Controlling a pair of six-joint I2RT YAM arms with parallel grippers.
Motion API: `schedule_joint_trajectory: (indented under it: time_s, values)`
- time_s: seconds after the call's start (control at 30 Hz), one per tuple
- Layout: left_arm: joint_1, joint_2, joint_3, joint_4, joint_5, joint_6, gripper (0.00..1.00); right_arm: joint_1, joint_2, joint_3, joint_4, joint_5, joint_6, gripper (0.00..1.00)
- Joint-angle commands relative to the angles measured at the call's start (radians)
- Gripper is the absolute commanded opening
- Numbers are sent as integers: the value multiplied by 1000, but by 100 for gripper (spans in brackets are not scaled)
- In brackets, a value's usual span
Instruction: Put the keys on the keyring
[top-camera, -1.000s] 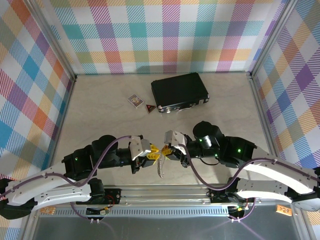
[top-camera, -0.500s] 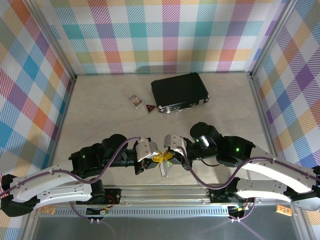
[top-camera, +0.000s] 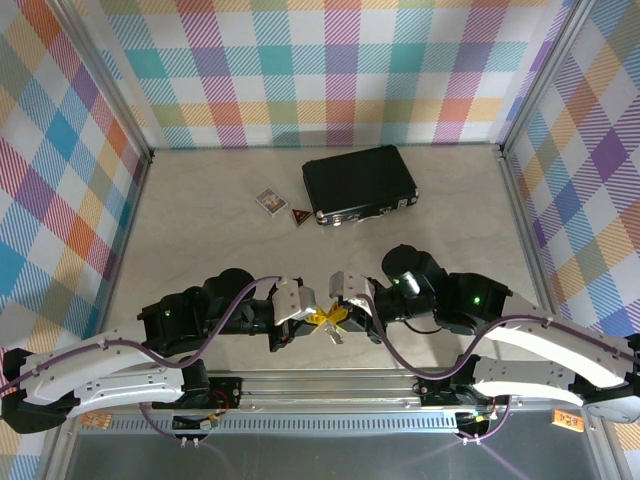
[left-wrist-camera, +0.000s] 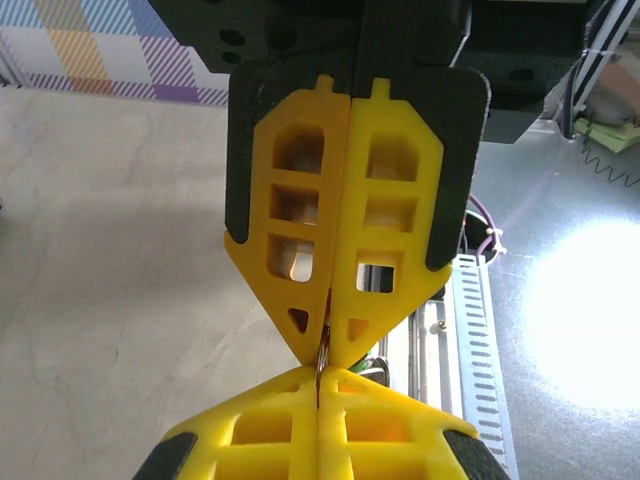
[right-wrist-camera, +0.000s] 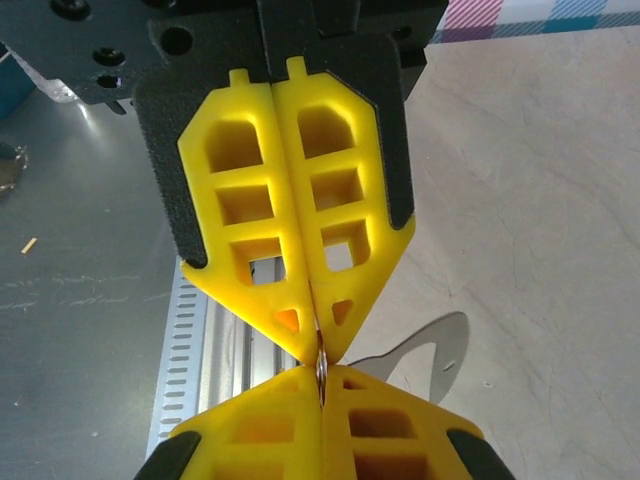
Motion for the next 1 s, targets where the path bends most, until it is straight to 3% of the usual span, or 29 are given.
schedule_joint_trajectory:
  time_s: [0.0, 0.13, 0.23, 0.6, 0.7, 0.97]
  values:
    - [0, -27, -15, 84, -6, -1, 0, 9, -23, 5, 73, -102, 1, 0]
    - [-1, -52, -28, 102, -21, -6, 0, 9, -20, 12, 64, -91, 5, 0]
    - [-1, -72, -41, 154, -12, -18, 0, 9, -27, 5, 73, -80, 13, 9]
    - [-1, -144, -101, 307, 76, -50, 0, 10, -58, -31, 129, -82, 32, 18]
    - [-1, -144, -111, 335, 87, -56, 0, 9, -68, -34, 139, -82, 34, 16]
    - [-1, -144, -135, 363, 95, -67, 0, 10, -113, -64, 173, -64, 41, 0]
